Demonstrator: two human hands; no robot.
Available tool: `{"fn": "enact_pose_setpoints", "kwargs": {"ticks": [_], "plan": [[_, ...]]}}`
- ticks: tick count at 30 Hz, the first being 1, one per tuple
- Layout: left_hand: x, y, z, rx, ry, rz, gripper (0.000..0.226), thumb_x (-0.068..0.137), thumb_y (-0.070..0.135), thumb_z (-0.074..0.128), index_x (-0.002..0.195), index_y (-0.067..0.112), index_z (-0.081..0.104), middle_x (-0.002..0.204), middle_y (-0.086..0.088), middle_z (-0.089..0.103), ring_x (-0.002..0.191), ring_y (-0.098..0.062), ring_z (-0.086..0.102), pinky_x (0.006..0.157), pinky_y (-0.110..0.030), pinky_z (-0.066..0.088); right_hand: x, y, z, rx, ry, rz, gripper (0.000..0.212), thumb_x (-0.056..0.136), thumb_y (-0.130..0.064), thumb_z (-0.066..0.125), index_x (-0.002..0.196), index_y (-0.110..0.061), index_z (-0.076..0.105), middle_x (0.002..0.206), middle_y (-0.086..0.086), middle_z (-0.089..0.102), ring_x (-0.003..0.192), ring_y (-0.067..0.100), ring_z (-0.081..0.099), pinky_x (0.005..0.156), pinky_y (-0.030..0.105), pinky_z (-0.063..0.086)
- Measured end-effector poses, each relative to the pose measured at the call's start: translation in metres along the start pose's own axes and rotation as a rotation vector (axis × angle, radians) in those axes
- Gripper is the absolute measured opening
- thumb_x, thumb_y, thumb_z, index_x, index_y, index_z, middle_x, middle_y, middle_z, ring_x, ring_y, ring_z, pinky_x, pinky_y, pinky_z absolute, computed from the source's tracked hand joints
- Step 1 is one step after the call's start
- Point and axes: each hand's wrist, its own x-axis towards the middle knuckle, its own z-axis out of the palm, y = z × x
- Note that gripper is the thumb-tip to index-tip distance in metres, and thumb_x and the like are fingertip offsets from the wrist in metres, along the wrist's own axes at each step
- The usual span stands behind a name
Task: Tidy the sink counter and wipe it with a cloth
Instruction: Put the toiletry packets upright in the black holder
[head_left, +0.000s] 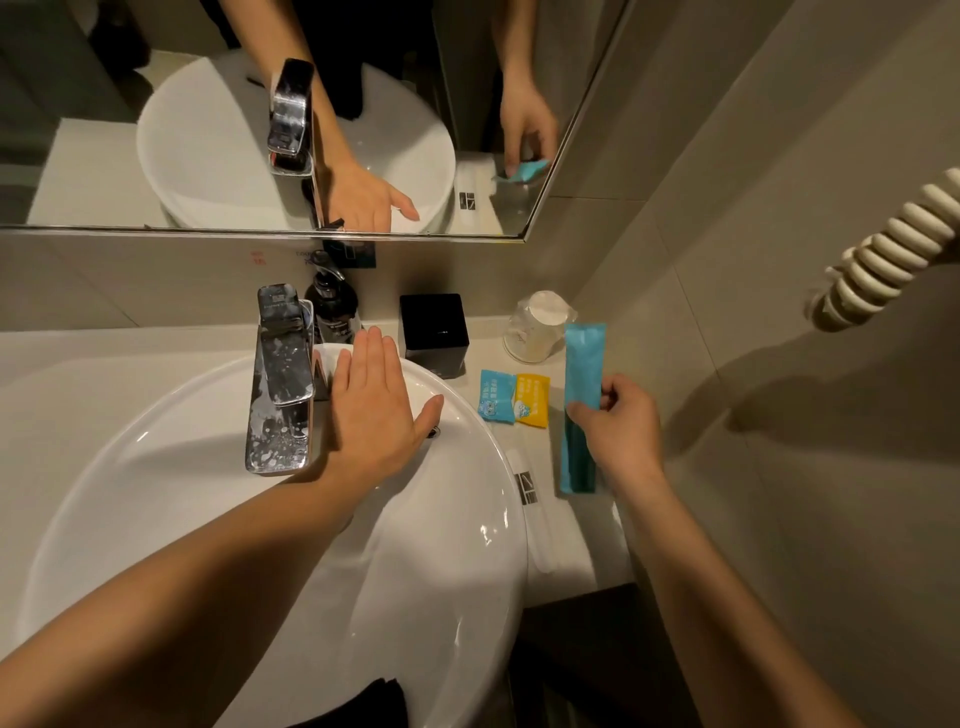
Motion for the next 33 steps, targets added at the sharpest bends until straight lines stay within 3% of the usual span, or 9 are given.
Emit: {"fn": "enact_pose_setpoints", "kwargs": {"ticks": [3,6,9,12,15,18,21,27,33], "plan": [[0.000,0.000,-0.001,0.008,-0.010,-0.007,0.096,0.094,0.073,0.029,0.159,0.003,0.020,0.168,-0.018,0.021,0.157,-0.034,0.015,0.128,-0.050,0.012,-0.002,-0.045,0.001,0.215,-0.086,-0.116,0.016,0.085,-0.003,0.075,0.090,-0.016,0.068,0.091,0.007,0.074,0.082,0.014,0.070,0.075,0.036,0.061],[-0.001,0.000,-0.002,0.004,-0.001,-0.004,0.096,0.094,0.072,0.031,0.159,0.002,0.022,0.167,-0.019,0.022,0.156,-0.035,0.016,0.127,-0.051,0.014,0.000,-0.083,0.010,0.319,-0.118,-0.250,0.013,0.081,0.000,0.077,0.090,-0.006,0.069,0.092,0.017,0.073,0.076,0.015,0.061,0.076,0.039,0.058],[0.000,0.000,-0.002,-0.004,-0.011,0.003,0.095,0.095,0.071,0.029,0.159,0.002,0.020,0.167,-0.019,0.020,0.157,-0.035,0.015,0.127,-0.051,0.014,0.006,-0.108,0.028,0.366,-0.152,-0.317,0.018,0.080,-0.003,0.079,0.091,-0.013,0.071,0.087,0.005,0.075,0.076,0.011,0.064,0.076,0.034,0.058],[0.000,-0.001,-0.002,-0.018,0.008,0.005,0.095,0.094,0.070,0.024,0.157,0.000,0.024,0.166,-0.021,0.024,0.156,-0.036,0.018,0.126,-0.052,0.017,0.014,-0.129,0.051,0.387,-0.184,-0.372,0.020,0.081,-0.007,0.080,0.098,-0.015,0.072,0.093,0.002,0.076,0.085,0.018,0.072,0.081,0.035,0.062],[0.000,-0.001,0.000,0.001,-0.001,0.010,0.098,0.091,0.071,0.016,0.158,0.001,0.021,0.167,-0.020,0.021,0.156,-0.035,0.016,0.127,-0.050,0.015,0.020,-0.144,0.074,0.379,-0.211,-0.414,0.020,0.084,-0.008,0.078,0.098,-0.018,0.069,0.094,-0.001,0.075,0.087,0.017,0.071,0.078,0.030,0.061],[0.002,-0.003,0.001,0.007,0.003,0.018,0.097,0.092,0.071,0.020,0.159,0.000,0.020,0.167,-0.021,0.019,0.157,-0.035,0.014,0.127,-0.051,0.015,0.026,-0.145,0.099,0.313,-0.229,-0.431,0.019,0.084,-0.008,0.078,0.101,-0.014,0.070,0.091,-0.004,0.074,0.075,0.002,0.066,0.071,0.021,0.059],[0.001,-0.003,0.002,0.008,0.011,0.021,0.096,0.093,0.070,0.024,0.158,-0.001,0.022,0.166,-0.022,0.021,0.156,-0.036,0.015,0.126,-0.052,0.016,0.034,-0.133,0.119,0.218,-0.259,-0.400,0.020,0.085,-0.009,0.077,0.104,-0.008,0.071,0.095,-0.003,0.074,0.077,0.001,0.066,0.069,0.018,0.056],[0.002,-0.003,0.002,0.016,-0.008,0.012,0.098,0.092,0.071,0.018,0.160,0.001,0.017,0.168,-0.020,0.017,0.157,-0.034,0.011,0.126,-0.051,0.015,0.046,-0.115,0.139,0.138,-0.313,-0.311,0.018,0.091,-0.014,0.073,0.108,-0.007,0.068,0.103,0.003,0.073,0.093,0.015,0.069,0.078,0.028,0.058],[0.003,-0.002,0.005,-0.009,0.017,0.003,0.097,0.091,0.071,0.021,0.158,0.000,0.024,0.166,-0.021,0.023,0.156,-0.035,0.017,0.125,-0.052,0.018,0.049,-0.114,0.139,0.047,-0.340,-0.324,0.029,0.095,-0.017,0.070,0.121,-0.006,0.068,0.119,0.008,0.073,0.107,0.020,0.069,0.089,0.036,0.059]]}}
